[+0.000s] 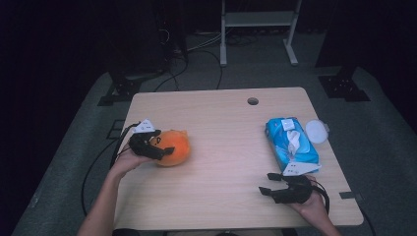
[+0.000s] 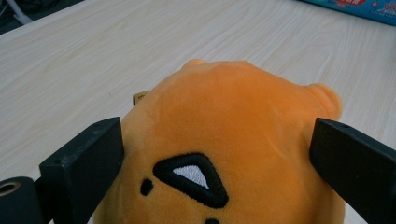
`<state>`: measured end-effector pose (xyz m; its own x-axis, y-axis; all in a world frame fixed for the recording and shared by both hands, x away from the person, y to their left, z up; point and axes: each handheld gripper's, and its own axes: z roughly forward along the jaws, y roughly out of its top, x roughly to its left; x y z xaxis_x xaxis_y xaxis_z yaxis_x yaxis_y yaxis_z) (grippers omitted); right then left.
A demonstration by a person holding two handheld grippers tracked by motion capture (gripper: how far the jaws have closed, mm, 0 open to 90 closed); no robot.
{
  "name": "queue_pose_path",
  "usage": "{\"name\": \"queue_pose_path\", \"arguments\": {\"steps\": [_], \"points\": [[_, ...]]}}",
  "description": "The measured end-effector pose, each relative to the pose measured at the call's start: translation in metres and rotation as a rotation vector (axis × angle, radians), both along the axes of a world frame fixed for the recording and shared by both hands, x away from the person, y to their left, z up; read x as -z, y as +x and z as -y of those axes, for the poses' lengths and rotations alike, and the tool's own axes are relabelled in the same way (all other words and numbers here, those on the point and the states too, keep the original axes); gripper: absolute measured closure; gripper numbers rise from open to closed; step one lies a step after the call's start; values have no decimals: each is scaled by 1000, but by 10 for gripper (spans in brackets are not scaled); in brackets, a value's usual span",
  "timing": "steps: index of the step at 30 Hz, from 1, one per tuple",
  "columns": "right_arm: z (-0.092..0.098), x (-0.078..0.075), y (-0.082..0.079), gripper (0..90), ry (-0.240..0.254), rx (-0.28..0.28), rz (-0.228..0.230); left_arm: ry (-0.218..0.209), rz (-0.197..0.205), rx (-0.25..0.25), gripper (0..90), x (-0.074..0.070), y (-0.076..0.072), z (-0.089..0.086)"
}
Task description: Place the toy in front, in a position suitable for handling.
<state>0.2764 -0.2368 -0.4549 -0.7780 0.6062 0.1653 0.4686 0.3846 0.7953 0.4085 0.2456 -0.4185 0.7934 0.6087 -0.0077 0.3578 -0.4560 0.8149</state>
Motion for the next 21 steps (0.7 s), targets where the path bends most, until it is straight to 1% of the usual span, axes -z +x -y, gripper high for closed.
{"name": "queue_pose_path", "arguments": {"steps": [2,3,4,6,8,9,13,17,18,19,20,21], "points": [[-1,0,0,345,-2,-3,2,8,-1,3,35,2,-1,2],[-1,-1,-1,346,2,-1,3,20,5,-1,35,3,-3,3],[-1,-1,-1,346,2,-1,3,20,5,-1,35,3,-3,3],[-1,0,-1,348,-1,-2,2,46,12,4,35,3,-6,7],[-1,0,-1,348,-2,-3,3,50,13,4,35,4,-7,8],[-1,0,-1,349,-1,-2,2,68,18,10,35,4,-7,9],[-2,0,-2,351,-1,-5,4,71,21,28,32,5,-8,11],[-2,0,-1,351,-3,-4,1,77,22,31,33,5,-8,12],[-2,0,-1,352,-2,-4,2,81,20,31,43,5,-8,12],[-2,-1,-2,352,-2,-6,3,108,23,19,87,3,-8,12],[-2,-1,-2,352,-2,-6,3,108,23,19,118,3,-8,12],[-2,-1,-2,352,-1,-7,3,118,20,3,143,2,-8,14]]}}
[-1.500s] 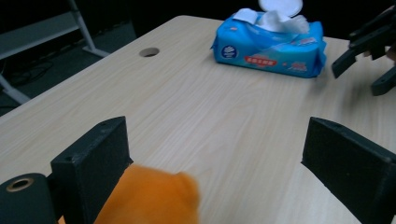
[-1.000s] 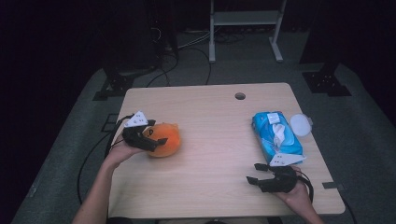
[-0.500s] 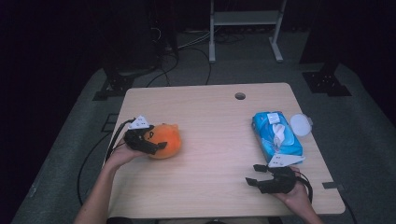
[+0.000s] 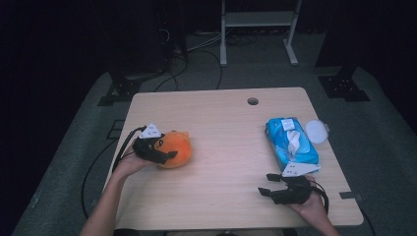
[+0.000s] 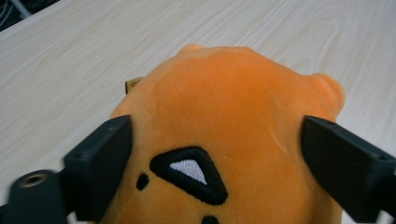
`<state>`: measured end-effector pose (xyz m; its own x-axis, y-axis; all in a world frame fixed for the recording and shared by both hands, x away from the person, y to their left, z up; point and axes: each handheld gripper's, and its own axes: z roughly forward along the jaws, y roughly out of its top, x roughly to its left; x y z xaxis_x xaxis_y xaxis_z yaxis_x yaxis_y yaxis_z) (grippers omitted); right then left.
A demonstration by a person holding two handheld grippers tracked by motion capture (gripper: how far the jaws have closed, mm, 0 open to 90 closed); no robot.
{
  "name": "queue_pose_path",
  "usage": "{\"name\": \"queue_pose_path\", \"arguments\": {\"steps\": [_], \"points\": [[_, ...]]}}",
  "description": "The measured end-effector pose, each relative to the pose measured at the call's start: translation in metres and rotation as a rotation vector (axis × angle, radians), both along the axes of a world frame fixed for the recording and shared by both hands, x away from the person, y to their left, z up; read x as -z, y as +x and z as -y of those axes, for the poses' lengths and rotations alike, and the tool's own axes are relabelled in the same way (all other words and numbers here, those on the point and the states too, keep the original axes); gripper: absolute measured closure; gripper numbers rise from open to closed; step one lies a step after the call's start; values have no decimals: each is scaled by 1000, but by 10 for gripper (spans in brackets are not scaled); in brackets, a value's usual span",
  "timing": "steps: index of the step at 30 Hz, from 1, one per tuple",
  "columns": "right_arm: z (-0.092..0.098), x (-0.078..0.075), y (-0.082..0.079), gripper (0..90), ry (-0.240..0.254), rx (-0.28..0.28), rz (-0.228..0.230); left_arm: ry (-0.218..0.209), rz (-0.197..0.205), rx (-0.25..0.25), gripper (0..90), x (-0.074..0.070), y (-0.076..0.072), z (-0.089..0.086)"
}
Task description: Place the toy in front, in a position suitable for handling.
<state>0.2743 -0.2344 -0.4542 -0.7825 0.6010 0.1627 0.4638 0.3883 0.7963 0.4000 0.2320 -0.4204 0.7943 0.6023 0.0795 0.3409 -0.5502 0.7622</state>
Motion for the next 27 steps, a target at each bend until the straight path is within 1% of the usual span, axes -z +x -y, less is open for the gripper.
{"name": "queue_pose_path", "arguments": {"steps": [2,3,4,5,6,7,9,10,11,12,13,14,16,17,19,20,21,22,23,24,25,27], "points": [[0,0,0,352,1,1,-1,11,-3,-24,193,-2,0,2],[0,0,0,352,1,1,-1,11,-3,-24,213,-2,0,2],[0,0,0,353,1,2,-1,31,-9,-37,235,-5,0,4],[0,0,0,353,1,2,-1,31,-9,-37,256,-5,0,4],[1,0,0,353,2,3,2,38,-10,-48,277,-7,0,6],[1,0,0,353,2,3,2,39,-10,-53,277,-8,0,6],[1,0,0,353,3,3,6,28,-10,-66,304,-11,0,8],[1,-1,0,353,7,6,5,14,-9,-71,332,-12,-1,8],[1,-1,0,353,7,6,5,14,-9,-71,351,-12,-1,8],[2,-1,0,353,7,6,5,5,-11,-73,368,-14,-1,8],[2,-1,0,353,7,6,5,0,-8,-73,368,-15,-2,8],[2,0,0,353,6,7,2,-14,-16,-78,399,-16,-2,7],[2,0,0,353,7,7,2,-31,-22,-93,415,-17,-1,5],[2,0,0,353,7,7,2,-31,-22,-93,424,-17,-1,5],[2,-1,0,353,9,8,7,-59,-27,-103,429,-18,-1,3],[3,-1,0,353,10,9,7,-87,-25,-118,435,-20,-1,-1],[3,-1,0,353,10,9,7,-87,-25,-118,436,-20,-1,-1],[3,-1,0,353,9,10,4,-124,-23,-126,436,-23,-2,-3],[3,0,0,353,8,11,3,-124,-23,-126,437,-23,-2,-3],[3,0,1,353,8,10,4,-152,-17,-127,437,-27,-2,-6],[3,0,1,353,8,10,4,-152,-17,-127,437,-27,-2,-6],[2,-1,0,353,9,12,7,-183,-6,-119,436,-35,-5,-6]]}}
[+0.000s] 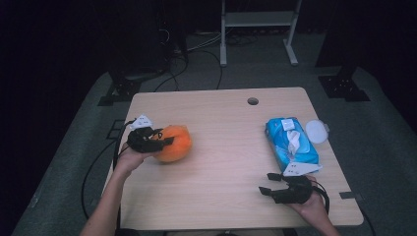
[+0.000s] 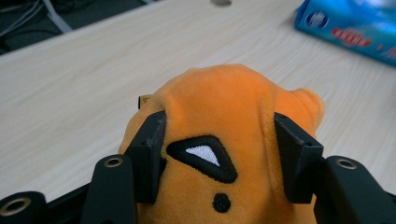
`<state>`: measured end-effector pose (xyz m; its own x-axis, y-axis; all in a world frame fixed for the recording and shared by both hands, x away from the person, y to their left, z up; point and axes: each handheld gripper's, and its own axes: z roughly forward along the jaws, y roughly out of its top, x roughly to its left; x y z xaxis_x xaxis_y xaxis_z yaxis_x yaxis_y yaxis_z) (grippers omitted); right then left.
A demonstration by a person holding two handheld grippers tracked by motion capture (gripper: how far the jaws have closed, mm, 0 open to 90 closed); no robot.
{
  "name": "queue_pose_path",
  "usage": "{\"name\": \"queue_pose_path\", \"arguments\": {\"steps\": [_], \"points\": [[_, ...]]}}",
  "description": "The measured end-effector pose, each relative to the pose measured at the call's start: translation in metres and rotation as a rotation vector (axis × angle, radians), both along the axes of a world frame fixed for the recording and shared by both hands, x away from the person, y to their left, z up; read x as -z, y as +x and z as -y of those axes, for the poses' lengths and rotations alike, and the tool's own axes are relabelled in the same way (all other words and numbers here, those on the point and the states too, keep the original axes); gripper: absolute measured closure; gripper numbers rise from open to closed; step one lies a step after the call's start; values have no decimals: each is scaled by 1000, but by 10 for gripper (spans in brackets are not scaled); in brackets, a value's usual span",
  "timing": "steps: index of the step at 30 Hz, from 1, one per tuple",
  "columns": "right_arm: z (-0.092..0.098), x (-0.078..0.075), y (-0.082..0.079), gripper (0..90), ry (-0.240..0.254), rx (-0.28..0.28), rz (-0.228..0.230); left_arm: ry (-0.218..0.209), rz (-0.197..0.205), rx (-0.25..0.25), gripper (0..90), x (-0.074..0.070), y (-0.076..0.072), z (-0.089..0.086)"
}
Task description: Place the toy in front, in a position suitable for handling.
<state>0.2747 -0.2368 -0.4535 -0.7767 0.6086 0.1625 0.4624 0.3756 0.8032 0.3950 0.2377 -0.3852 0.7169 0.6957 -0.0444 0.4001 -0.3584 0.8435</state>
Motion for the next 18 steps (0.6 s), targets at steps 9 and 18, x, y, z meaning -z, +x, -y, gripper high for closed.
{"name": "queue_pose_path", "arguments": {"steps": [9,18], "points": [[1,-1,0,353,3,6,2,-53,38,104,438,-24,-12,26],[8,-3,1,353,13,25,14,-73,81,217,438,-39,-23,66]]}}
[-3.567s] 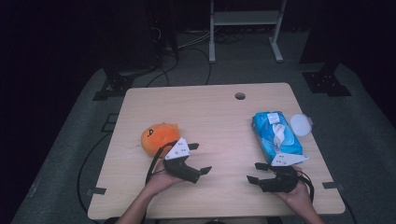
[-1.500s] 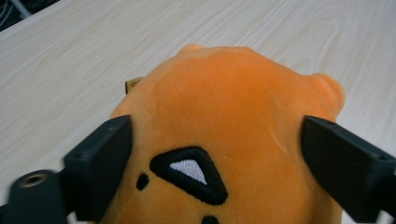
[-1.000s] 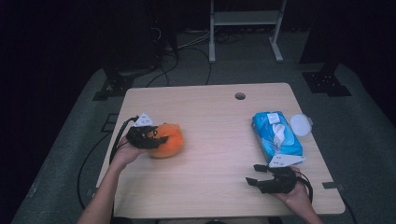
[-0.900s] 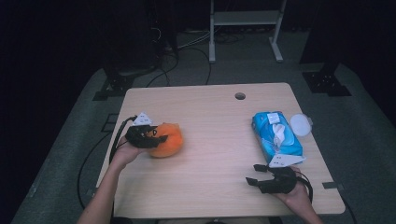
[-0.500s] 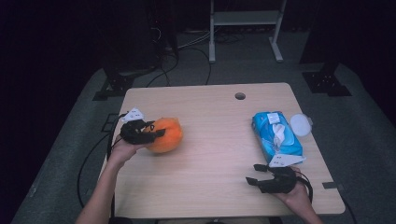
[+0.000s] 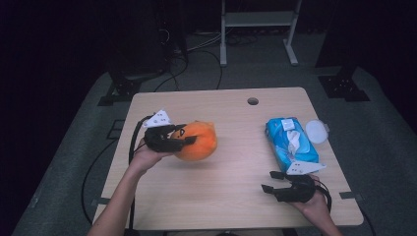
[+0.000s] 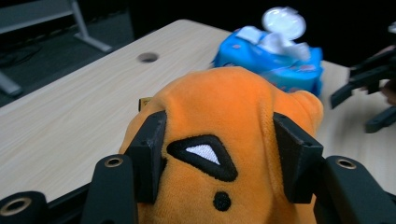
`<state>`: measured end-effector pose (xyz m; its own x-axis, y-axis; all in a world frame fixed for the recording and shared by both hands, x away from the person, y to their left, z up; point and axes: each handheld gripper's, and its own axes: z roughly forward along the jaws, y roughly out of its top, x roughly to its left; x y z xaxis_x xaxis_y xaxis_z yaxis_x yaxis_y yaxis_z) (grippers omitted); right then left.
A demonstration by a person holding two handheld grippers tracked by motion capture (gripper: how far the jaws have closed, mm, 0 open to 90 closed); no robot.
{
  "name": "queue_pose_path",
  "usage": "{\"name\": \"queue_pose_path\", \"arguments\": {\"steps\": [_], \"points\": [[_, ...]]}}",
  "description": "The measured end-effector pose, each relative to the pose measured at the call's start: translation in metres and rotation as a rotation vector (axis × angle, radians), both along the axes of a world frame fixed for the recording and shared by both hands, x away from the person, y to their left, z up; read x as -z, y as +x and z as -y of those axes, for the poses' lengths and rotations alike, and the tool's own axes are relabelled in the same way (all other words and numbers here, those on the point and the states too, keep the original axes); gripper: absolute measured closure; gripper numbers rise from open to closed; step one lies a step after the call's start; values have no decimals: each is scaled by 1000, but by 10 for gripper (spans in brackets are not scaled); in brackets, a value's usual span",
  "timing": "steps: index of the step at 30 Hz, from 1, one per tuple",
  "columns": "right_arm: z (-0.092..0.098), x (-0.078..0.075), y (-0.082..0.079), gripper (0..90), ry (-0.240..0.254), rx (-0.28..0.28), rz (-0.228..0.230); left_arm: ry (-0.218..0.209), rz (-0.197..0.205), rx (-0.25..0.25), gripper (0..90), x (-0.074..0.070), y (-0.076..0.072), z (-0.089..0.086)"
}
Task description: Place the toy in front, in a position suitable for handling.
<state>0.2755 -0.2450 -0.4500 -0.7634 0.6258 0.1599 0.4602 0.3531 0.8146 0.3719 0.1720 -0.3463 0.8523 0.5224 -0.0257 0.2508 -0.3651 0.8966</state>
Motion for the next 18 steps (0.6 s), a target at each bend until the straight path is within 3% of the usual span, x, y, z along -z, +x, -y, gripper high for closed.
{"name": "queue_pose_path", "arguments": {"steps": [3,8,13,18], "points": [[4,-2,0,354,14,14,11,8,12,51,438,-1,-5,21],[10,-4,0,354,26,33,14,6,11,96,438,3,-9,40],[19,-8,0,356,47,61,28,8,-18,154,437,25,-17,71],[25,-9,0,355,60,80,32,25,-32,172,436,38,-21,89]]}}
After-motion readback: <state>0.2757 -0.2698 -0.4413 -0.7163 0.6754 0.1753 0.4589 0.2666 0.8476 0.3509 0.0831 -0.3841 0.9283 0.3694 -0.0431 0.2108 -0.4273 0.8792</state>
